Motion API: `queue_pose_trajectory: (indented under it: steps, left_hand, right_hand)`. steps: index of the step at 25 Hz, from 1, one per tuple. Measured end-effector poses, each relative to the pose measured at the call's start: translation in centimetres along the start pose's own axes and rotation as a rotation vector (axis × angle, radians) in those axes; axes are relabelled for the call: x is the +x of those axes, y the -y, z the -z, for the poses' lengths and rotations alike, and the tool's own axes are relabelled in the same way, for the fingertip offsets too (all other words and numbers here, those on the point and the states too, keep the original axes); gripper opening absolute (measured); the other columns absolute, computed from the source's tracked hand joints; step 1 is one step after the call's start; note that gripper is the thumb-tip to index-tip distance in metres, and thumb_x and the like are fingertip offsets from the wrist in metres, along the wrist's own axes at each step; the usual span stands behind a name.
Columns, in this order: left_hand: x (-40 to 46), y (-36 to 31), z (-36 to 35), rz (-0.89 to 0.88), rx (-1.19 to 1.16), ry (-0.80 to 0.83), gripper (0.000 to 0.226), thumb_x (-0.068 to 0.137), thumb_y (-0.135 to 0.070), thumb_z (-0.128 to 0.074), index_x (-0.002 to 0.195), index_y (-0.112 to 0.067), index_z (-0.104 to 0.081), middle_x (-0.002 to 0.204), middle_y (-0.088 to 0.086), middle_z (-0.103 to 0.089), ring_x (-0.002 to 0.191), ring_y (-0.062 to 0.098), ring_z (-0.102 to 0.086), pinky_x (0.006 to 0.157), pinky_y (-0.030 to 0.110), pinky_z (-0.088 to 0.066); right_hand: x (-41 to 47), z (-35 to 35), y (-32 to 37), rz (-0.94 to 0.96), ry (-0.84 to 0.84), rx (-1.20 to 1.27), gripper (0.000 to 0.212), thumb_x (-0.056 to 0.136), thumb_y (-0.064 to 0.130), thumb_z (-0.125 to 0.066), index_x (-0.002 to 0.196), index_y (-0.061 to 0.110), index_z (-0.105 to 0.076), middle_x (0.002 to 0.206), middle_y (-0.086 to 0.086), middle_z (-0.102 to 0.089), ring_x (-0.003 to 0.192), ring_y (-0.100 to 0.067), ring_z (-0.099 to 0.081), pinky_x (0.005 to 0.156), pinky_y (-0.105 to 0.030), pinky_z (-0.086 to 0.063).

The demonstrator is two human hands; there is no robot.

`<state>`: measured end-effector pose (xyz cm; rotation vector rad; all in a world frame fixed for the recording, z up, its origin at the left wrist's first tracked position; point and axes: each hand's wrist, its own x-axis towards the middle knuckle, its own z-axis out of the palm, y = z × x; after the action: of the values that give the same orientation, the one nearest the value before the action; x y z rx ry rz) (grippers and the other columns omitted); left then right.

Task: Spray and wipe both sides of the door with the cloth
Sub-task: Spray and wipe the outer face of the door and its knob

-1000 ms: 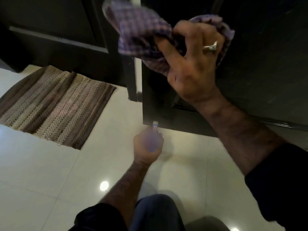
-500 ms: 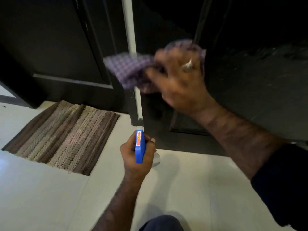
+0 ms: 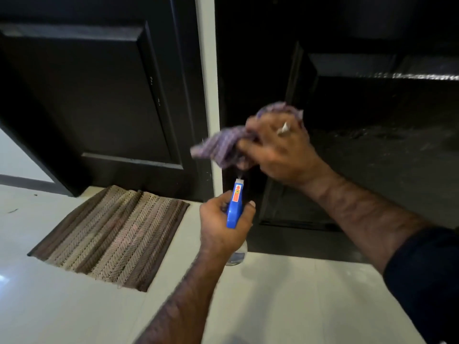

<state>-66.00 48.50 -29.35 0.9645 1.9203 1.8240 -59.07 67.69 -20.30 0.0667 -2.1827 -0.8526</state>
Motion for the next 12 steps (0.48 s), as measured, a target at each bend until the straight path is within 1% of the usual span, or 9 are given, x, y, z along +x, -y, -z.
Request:
queue_pose_trajectory:
  steps: [3,4,5,6,8,9,10,11,12]
  left_hand:
    - [0.9,-3.7,0.2,-0.036,-0.092,-0.006,0.014,0.091,-0.016,-0.079,0.083,-0.015,-0.069,0.074,0.008,-0.069,0.060,0.030,-0.071,0.056,0.030,-0.061]
    - [1.2,-4.5,0.2,-0.043,-0.129,-0.011,0.013,0.092,-0.011,-0.078,0.082,-0.014,-0.069,0.077,0.009,-0.071,0.058,0.029,-0.070,0.055,0.030,-0.060]
    - [1.3,-5.1,0.3,-0.052,-0.161,-0.021,0.015,0.091,-0.006,-0.077,0.080,-0.011,-0.069,0.077,0.012,-0.072,0.055,0.028,-0.068,0.053,0.032,-0.059]
    - [1.3,-5.5,0.5,-0.065,-0.184,-0.029,0.017,0.091,-0.001,-0.076,0.077,-0.007,-0.068,0.075,0.015,-0.071,0.051,0.029,-0.066,0.051,0.034,-0.058]
    - [0.7,-5.9,1.1,-0.085,-0.189,-0.014,0.020,0.091,0.003,-0.075,0.075,-0.004,-0.065,0.065,0.017,-0.067,0.048,0.030,-0.065,0.049,0.036,-0.058]
    - [0.2,-5.9,1.4,-0.086,-0.158,0.012,0.019,0.092,0.002,-0.074,0.076,-0.004,-0.065,0.063,0.016,-0.066,0.050,0.030,-0.066,0.050,0.036,-0.059]
    - [-0.3,-6.0,1.6,-0.085,-0.116,0.034,0.018,0.092,0.000,-0.074,0.077,-0.005,-0.066,0.063,0.015,-0.066,0.051,0.030,-0.067,0.051,0.036,-0.060]
    - [-0.6,-5.9,1.9,-0.082,-0.084,0.040,0.018,0.092,-0.001,-0.074,0.077,-0.006,-0.066,0.064,0.015,-0.066,0.051,0.029,-0.067,0.052,0.034,-0.059]
    - [-0.7,-5.9,1.9,-0.075,-0.066,0.037,0.018,0.092,-0.002,-0.074,0.076,-0.006,-0.065,0.065,0.017,-0.066,0.050,0.028,-0.066,0.052,0.033,-0.059]
  right_hand:
    - [6.0,3.1,-4.0,-0.374,-0.212,-0.080,0.038,0.111,0.047,-0.050,0.126,0.021,-0.074,0.127,-0.018,-0.068,0.115,-0.041,-0.063,0.097,-0.050,-0.044]
    - [5.9,2.7,-3.4,-0.435,-0.234,-0.073,0.041,0.112,0.047,-0.047,0.130,0.023,-0.074,0.129,-0.018,-0.065,0.117,-0.039,-0.059,0.098,-0.050,-0.043]
    - [4.7,1.8,-1.8,-0.433,-0.223,-0.050,0.036,0.111,0.042,-0.051,0.131,0.024,-0.075,0.133,-0.016,-0.062,0.119,-0.038,-0.055,0.099,-0.051,-0.042]
    - [2.3,0.1,0.3,-0.365,-0.174,-0.004,0.030,0.109,0.035,-0.057,0.129,0.023,-0.076,0.135,-0.015,-0.059,0.118,-0.037,-0.053,0.098,-0.051,-0.042]
    - [-4.2,-2.1,3.9,-0.073,0.022,0.088,0.020,0.103,0.025,-0.065,0.119,0.021,-0.077,0.134,-0.016,-0.063,0.117,-0.036,-0.056,0.097,-0.053,-0.048]
    - [-6.6,-2.1,4.3,0.058,0.160,0.086,0.015,0.102,0.022,-0.067,0.114,0.020,-0.077,0.134,-0.015,-0.066,0.117,-0.036,-0.059,0.096,-0.054,-0.050]
    - [-7.8,-1.4,3.5,0.154,0.241,0.083,0.013,0.099,0.020,-0.071,0.110,0.020,-0.076,0.133,-0.014,-0.068,0.117,-0.035,-0.061,0.097,-0.053,-0.051]
    - [-7.5,-0.4,2.4,0.183,0.247,0.072,0.012,0.096,0.020,-0.074,0.108,0.020,-0.077,0.131,-0.014,-0.069,0.115,-0.035,-0.063,0.098,-0.053,-0.051]
    - [-6.1,0.9,0.7,0.118,0.187,0.053,0.013,0.096,0.022,-0.075,0.108,0.019,-0.077,0.127,-0.015,-0.070,0.113,-0.035,-0.063,0.099,-0.053,-0.050]
